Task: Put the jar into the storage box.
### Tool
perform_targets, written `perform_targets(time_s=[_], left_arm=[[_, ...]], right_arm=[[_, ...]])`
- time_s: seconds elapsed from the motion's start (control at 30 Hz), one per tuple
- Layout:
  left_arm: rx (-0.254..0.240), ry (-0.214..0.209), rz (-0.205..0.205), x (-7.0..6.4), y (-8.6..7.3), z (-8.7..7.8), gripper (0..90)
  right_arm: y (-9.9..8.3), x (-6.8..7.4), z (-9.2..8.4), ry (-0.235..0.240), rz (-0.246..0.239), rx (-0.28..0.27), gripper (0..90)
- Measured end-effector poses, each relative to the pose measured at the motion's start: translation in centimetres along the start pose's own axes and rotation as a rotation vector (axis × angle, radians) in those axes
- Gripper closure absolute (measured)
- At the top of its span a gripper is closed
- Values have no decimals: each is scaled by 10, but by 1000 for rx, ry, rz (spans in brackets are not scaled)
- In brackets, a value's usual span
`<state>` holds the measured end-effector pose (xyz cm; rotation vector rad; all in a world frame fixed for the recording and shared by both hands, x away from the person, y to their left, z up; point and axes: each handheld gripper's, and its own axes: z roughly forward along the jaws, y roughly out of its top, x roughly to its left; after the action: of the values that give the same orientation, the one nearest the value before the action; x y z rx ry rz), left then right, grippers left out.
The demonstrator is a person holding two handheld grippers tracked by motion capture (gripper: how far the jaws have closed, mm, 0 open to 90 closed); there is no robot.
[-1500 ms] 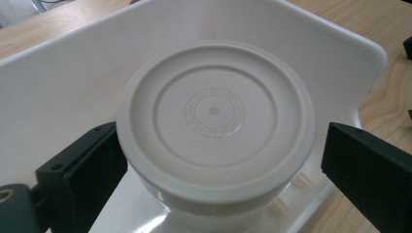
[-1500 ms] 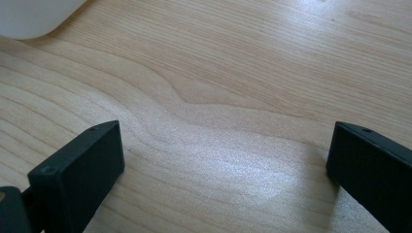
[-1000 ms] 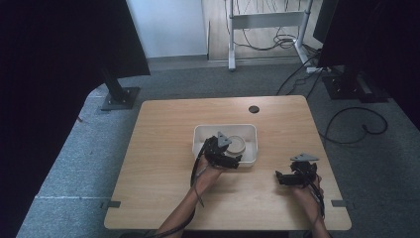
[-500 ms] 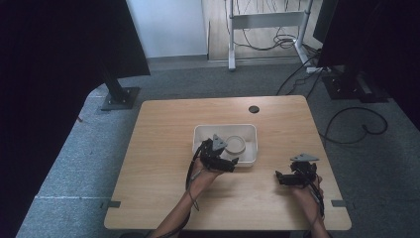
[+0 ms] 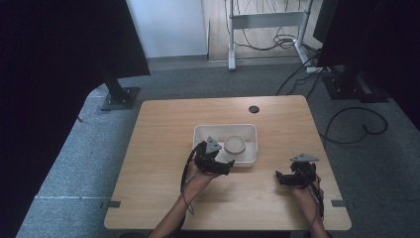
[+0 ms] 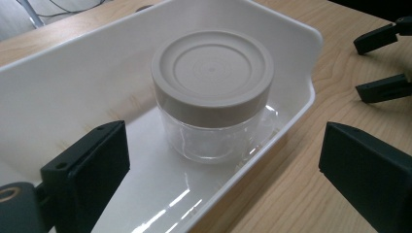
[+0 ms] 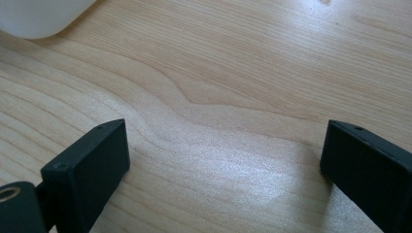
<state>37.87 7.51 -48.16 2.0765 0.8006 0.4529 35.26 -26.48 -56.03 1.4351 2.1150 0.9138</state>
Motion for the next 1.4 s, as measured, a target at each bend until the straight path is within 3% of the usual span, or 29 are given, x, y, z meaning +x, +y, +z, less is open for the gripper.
perform_targets(time_s=[0.6, 1.1, 1.4], left_arm=[[-16, -23, 1, 5, -11, -23, 46], [-36, -11, -16, 15, -25, -43, 39], [-38, -7, -5, 18, -34, -53, 40]], right_arm=[[0, 0, 0, 2, -2, -1, 38], [0, 0, 0, 1, -3, -1, 37], [0, 0, 0, 1, -4, 0, 35]])
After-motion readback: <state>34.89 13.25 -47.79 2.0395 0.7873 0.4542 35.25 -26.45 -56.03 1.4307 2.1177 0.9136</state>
